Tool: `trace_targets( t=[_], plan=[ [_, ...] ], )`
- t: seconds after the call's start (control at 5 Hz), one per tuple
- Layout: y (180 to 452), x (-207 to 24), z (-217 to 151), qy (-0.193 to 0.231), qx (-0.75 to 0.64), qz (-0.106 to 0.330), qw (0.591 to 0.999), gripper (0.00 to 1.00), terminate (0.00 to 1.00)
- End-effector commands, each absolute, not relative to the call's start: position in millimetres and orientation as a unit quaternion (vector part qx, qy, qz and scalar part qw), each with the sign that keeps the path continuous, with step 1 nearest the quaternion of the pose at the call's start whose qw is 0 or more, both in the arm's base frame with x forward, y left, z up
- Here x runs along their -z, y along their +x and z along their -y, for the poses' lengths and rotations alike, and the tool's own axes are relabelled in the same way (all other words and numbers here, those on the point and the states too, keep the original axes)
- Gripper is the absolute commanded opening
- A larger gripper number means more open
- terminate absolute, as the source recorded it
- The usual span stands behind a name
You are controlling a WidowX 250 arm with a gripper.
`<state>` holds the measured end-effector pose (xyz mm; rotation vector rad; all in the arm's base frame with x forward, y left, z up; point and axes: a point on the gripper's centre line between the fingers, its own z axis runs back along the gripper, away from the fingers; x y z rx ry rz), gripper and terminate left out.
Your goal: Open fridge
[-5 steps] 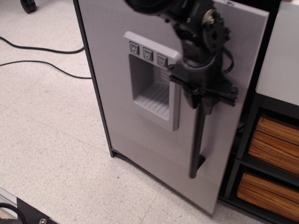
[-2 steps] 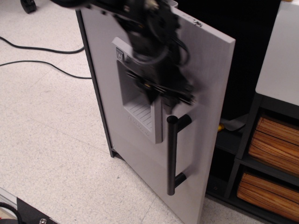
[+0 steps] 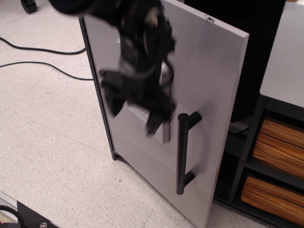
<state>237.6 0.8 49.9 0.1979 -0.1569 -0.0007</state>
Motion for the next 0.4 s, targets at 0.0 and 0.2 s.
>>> trace_targets(
  t=[0.0,0.2],
  plan=[
    [231.6,-19.5,81.9,0.087,0.080,0.048,0.992,1.00,0.00],
    [244.6,-12.3,126.4,0.044,0.111,0.054,0.991,1.00,0.00]
  ],
)
